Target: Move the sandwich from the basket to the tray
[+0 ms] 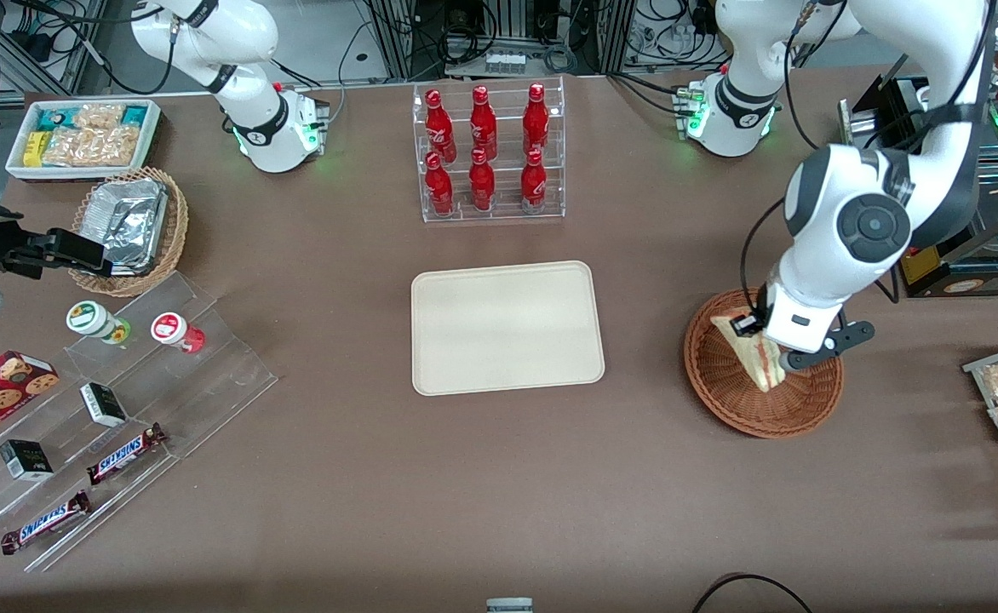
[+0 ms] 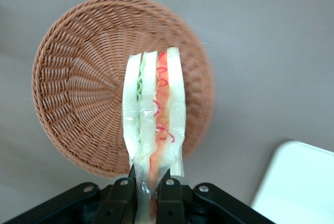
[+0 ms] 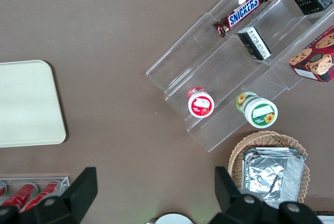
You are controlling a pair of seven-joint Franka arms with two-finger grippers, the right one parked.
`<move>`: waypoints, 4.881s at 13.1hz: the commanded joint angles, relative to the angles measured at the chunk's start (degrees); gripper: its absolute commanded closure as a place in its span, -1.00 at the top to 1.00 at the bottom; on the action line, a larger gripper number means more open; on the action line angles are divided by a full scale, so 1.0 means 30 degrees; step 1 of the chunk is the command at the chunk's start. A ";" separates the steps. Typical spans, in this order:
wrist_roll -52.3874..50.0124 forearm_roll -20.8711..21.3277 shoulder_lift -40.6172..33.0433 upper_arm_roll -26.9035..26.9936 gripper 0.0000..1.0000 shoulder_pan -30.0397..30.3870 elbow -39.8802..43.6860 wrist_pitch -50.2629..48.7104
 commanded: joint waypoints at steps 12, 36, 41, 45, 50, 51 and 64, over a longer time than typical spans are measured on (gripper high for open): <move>-0.3311 -0.0417 0.7570 0.0010 -1.00 -0.9417 0.8594 -0.1813; -0.4128 -0.1091 0.9955 -0.0313 0.99 -1.1062 0.8950 0.0766; -0.5391 -0.1002 0.5708 -0.0224 0.99 -0.8174 0.8657 -0.3707; -0.1653 -0.1003 0.1495 -0.0195 0.99 -0.4947 0.5561 -0.4741; 0.5090 -0.1091 -0.1532 -0.0195 0.99 -0.1691 0.4056 -0.7198; 0.5999 -0.1091 -0.1796 -0.0195 0.99 -0.1251 0.4056 -0.7551; 1.2043 -0.1238 -0.3734 -0.0166 0.99 0.2034 0.3643 -0.8434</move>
